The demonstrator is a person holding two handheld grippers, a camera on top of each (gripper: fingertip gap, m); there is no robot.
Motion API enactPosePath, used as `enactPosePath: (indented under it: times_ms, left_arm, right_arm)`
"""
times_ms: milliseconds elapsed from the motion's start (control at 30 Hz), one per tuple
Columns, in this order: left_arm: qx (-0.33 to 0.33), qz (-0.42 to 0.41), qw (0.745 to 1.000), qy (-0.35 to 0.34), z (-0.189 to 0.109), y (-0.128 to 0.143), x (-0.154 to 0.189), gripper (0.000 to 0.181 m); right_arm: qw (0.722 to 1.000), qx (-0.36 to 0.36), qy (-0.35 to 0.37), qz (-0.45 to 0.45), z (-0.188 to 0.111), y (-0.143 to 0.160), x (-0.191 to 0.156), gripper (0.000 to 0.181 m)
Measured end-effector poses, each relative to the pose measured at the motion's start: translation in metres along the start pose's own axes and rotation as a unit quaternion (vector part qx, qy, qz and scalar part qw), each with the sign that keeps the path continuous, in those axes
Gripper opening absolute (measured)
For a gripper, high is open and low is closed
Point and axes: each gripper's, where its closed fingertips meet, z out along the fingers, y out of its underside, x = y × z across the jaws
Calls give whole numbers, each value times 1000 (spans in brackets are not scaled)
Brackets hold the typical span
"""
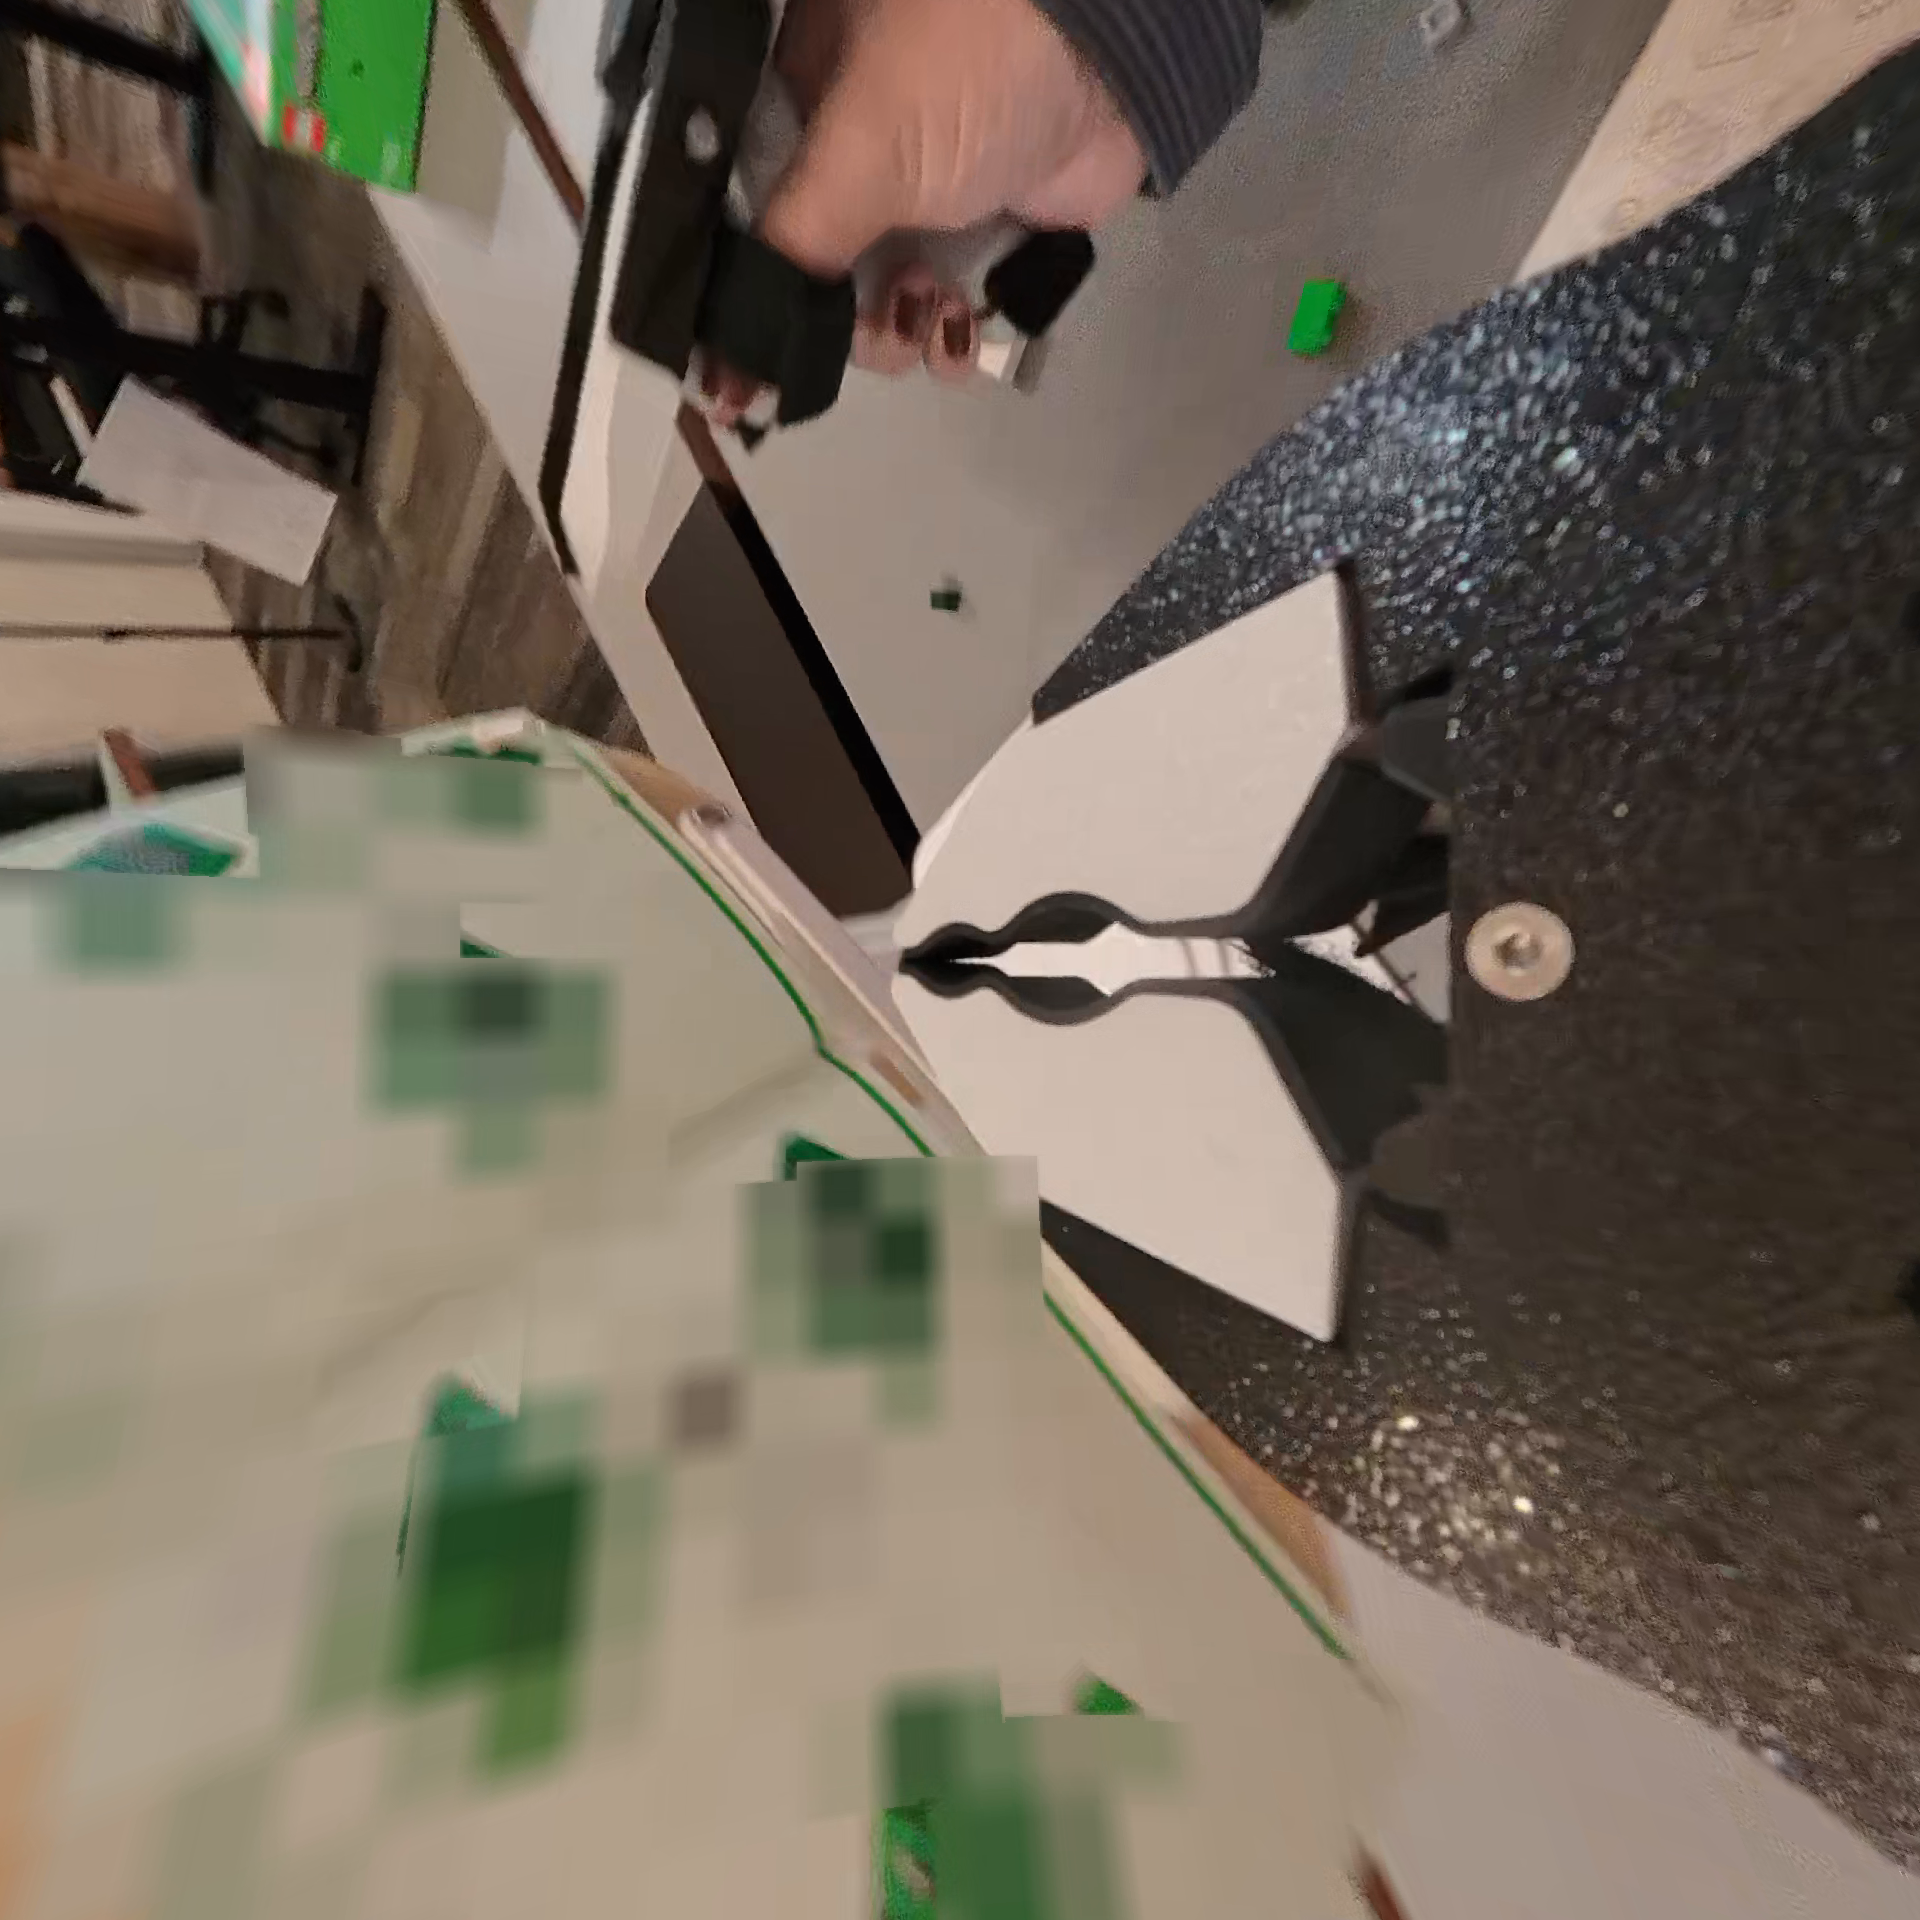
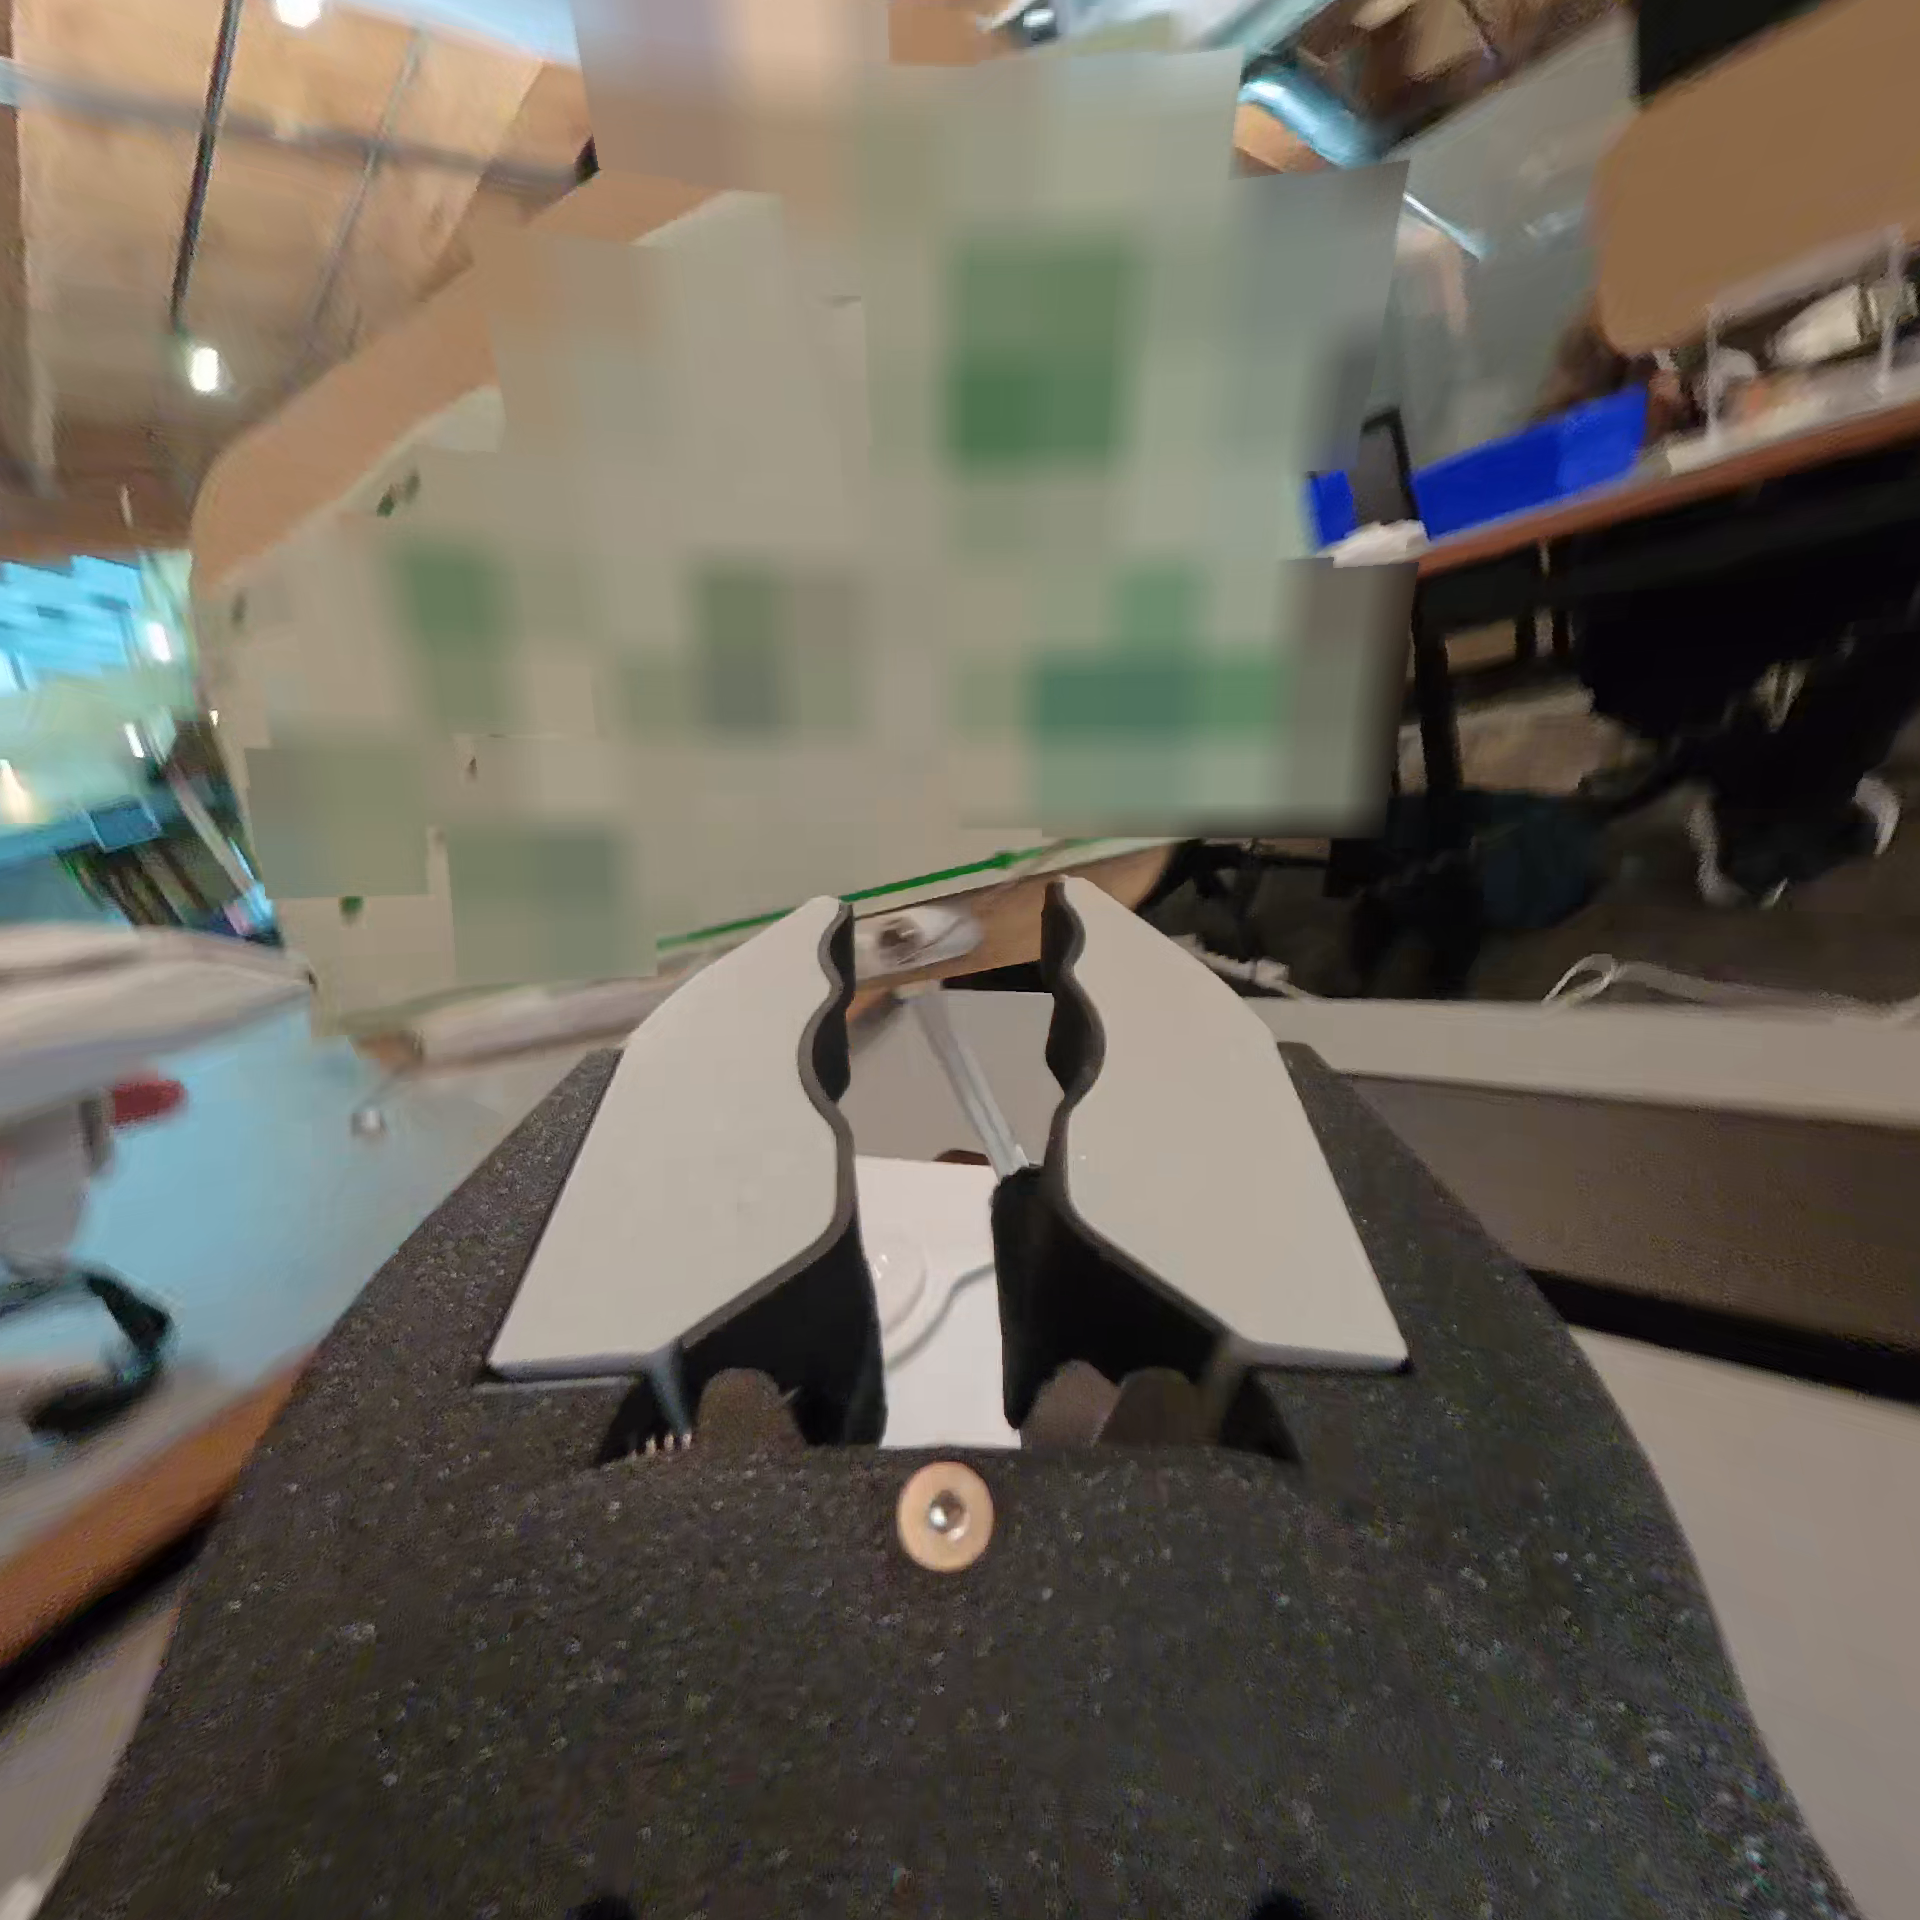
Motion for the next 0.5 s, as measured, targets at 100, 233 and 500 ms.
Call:
enactPosePath:
  times_ms: [100, 233, 500]
  left_arm:
    - [5, -44, 997, -61, -43, 18, -43, 0]
    - [10, -102, 984, -147, -100, 37, -104, 0]
    - [74, -142, 969, -189, -144, 42, -148, 0]
  right_arm:
    - [988, -25, -68, -137, 5, 10, -56, 33]
    - [924, -65, -139, -351, 27, 45, -132, 34]
    - [689, -1, -159, -707, 74, 109, -229, 27]
